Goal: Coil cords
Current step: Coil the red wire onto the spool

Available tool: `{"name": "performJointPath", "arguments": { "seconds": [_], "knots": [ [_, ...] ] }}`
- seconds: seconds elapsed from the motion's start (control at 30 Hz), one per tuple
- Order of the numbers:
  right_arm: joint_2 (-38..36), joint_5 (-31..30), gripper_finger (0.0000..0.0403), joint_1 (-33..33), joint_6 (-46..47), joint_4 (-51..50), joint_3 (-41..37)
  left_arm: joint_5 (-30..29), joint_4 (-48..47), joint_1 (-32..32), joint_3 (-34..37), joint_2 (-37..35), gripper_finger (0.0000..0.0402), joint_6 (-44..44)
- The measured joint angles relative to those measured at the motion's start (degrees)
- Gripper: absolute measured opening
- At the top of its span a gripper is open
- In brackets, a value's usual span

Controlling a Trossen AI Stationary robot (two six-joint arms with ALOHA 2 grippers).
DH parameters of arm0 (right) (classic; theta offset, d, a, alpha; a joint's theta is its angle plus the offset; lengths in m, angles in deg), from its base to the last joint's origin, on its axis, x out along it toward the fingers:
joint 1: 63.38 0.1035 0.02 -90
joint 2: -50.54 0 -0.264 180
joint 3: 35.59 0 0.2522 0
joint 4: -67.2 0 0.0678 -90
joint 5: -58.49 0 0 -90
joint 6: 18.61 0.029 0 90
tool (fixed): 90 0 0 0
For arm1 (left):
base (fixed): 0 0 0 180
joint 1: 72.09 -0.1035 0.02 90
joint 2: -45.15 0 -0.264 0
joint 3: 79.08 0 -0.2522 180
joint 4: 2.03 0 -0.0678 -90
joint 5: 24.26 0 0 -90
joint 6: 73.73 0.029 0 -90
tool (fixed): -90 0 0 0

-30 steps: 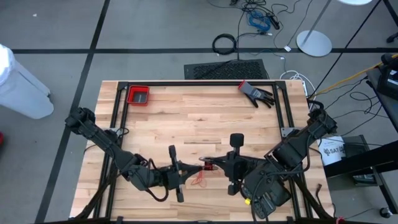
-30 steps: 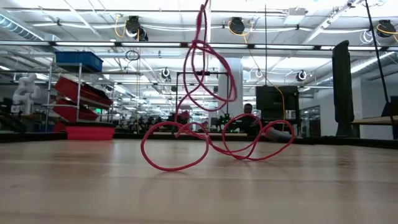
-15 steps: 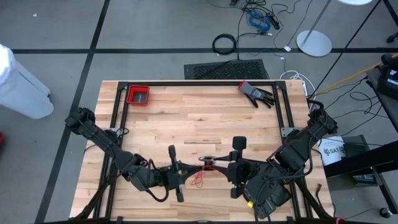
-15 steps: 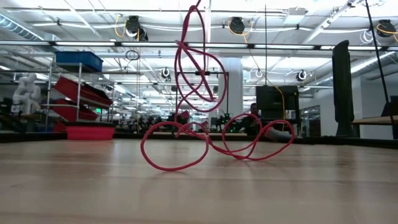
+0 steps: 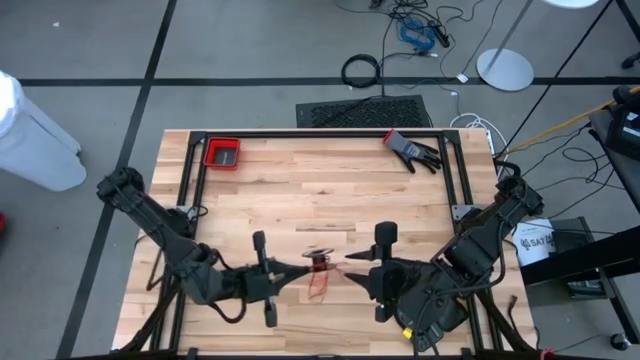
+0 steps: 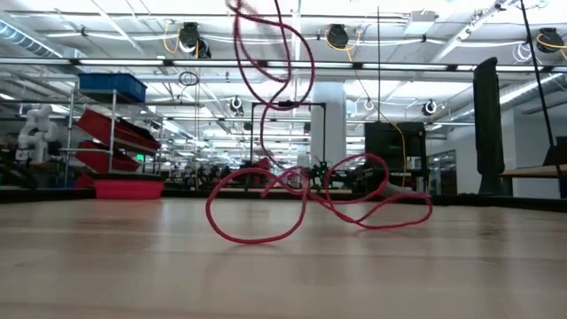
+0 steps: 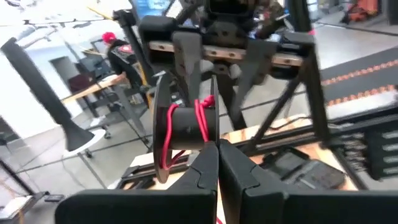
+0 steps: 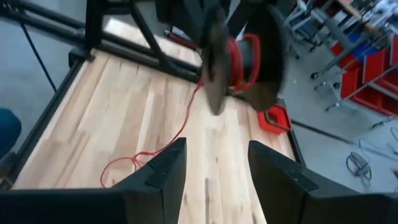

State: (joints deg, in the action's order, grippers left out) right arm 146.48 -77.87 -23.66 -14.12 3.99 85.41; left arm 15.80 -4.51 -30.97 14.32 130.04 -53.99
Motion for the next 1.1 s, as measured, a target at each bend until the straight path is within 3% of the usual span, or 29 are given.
{"name": "performJointPath", "arguments": {
  "seconds": [0.17, 0.4, 0.77, 1.1],
  "knots": [
    [-0.02, -0.18, 0.0156, -0.11, -4.04, 7.90, 0.00, 1.16, -3.88, 1.53, 0.00, -2.87, 0.0001, -3.26],
    [0.26, 0.11, 0.0156, -0.12, -6.57, 10.85, 0.00, 9.30, -4.95, 2.51, 0.00, -4.02, 0.0001, -5.98],
    [4.64, 1.52, 0.0155, -0.41, -15.41, 22.83, 0.00, 9.91, -5.08, 2.69, 0.00, -4.02, 0.0001, -9.37],
    [5.01, -0.23, 0.0155, -0.62, -14.80, 26.92, 0.00, 9.69, -4.77, 3.19, 0.00, -4.07, 0.0001, -8.93]
  ]
}}
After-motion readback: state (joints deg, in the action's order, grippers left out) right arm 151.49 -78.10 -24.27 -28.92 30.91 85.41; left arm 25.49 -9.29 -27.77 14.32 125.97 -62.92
